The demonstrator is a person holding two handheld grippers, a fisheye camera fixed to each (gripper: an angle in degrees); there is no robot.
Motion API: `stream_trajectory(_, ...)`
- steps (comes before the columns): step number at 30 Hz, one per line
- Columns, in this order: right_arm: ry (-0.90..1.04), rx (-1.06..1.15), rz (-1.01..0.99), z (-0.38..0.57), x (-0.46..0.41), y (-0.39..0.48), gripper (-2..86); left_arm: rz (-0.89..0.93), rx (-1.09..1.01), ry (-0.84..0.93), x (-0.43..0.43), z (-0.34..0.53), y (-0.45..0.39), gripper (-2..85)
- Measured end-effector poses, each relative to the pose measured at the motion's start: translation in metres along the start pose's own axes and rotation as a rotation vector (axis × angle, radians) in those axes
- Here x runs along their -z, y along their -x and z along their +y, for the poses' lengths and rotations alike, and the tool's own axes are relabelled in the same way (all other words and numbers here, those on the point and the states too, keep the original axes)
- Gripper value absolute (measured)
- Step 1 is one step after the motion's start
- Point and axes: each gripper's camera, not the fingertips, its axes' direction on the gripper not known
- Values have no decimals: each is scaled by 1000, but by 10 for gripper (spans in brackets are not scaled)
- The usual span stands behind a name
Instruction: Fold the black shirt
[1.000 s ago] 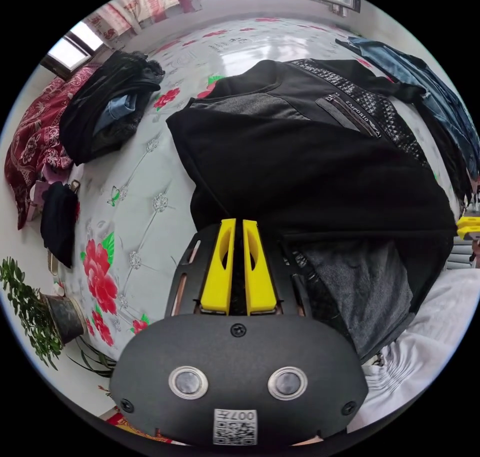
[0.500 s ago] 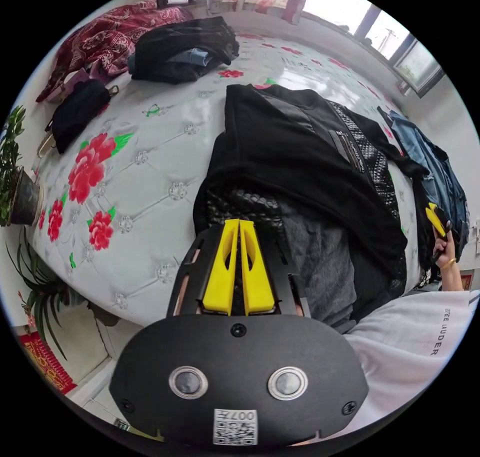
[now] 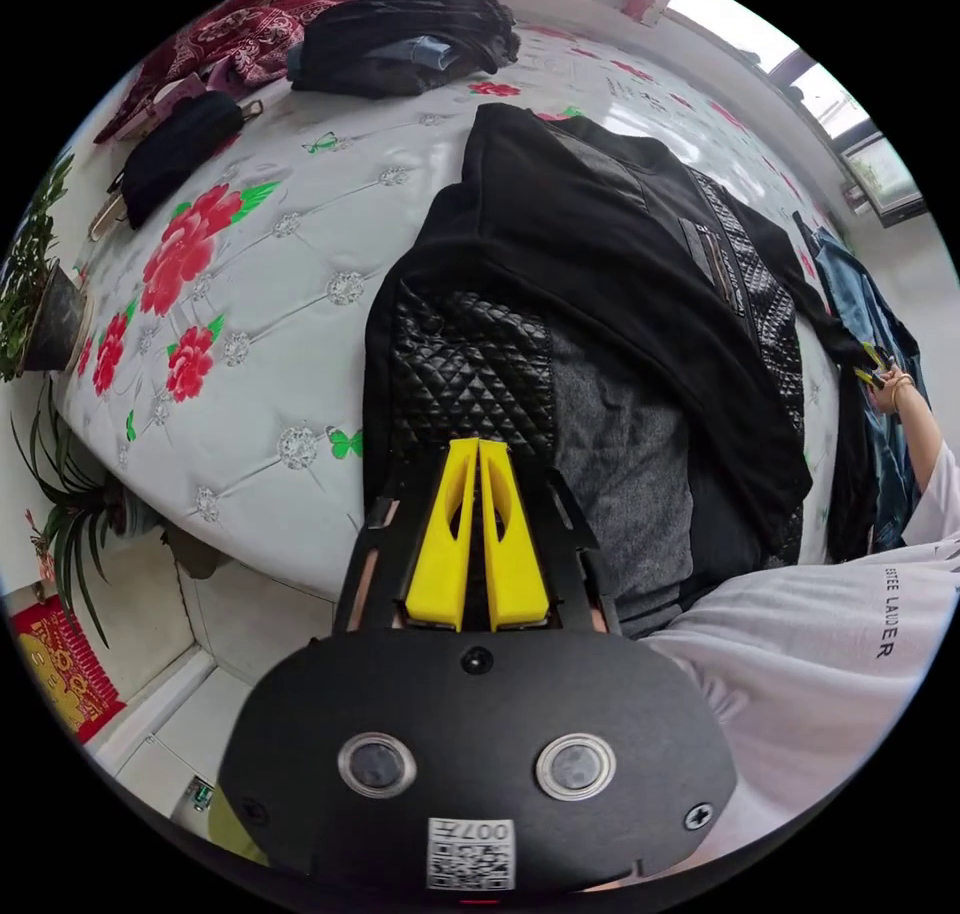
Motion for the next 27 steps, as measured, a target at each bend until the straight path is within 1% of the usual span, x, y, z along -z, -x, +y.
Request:
stream_trajectory(1,16,-41,-29,-9,1,-5,53,3,5,11,-2,-2,-2,-9)
stream_trajectory(3,-6,47,-171,-16,11,5,29,4,6,10,-1,-5,-5,-10)
stream_trajectory(5,9,313,-444,-18,38,46,13,13,-11,6,0,-10,-10,-10)
stream_trajectory(6,2,393,-516,-15,50,58,12,13,-18,7,1,-11,-11,-10)
stream_trajectory(7,-7,535,-649,-8,79,79,8,10,-34,8,2,-14,-13,-10)
stream_trajectory(8,-32,647,-736,2,108,91,6,7,-50,5,4,-16,-15,-10)
stream_trajectory(10,-69,737,-751,14,139,95,4,17,-69,-7,7,-18,-17,-10)
stream_trajectory(12,-98,717,-673,17,145,78,2,38,-92,-22,9,-17,-18,-10)
stream_trajectory(13,-78,618,-608,12,135,54,1,45,-105,-27,9,-16,-19,-10)
stream_trajectory(14,-12,430,-553,3,115,18,0,44,-116,-27,8,-14,-18,-10)
stream_trajectory(15,21,325,-541,1,104,-3,-1,43,-120,-25,7,-13,-17,-10)
stream_trajectory(16,53,157,-562,3,89,-44,-2,38,-124,-21,6,-9,-15,-9)
stream_trajectory(17,45,40,-568,13,82,-75,-2,36,-121,-23,6,-5,-12,-9)
stream_trajectory(18,25,14,-555,20,83,-84,-2,37,-117,-27,7,-3,-10,-9)
stream_trajectory(19,-7,39,-543,35,88,-86,-2,42,-107,-40,10,3,-4,-10)
stream_trajectory(21,5,127,-571,55,94,-65,-2,51,-84,-60,14,13,6,-10)
stream_trajectory(23,76,336,-669,87,104,-7,-3,72,-39,-76,16,27,20,-10)
stream_trajectory(24,96,398,-693,98,108,11,-3,80,-27,-75,15,30,24,-10)
stream_trajectory(26,187,701,-767,161,130,90,-2,114,13,-74,14,42,36,-10)
stream_trajectory(27,211,789,-784,183,137,110,-2,121,21,-79,14,45,39,-10)
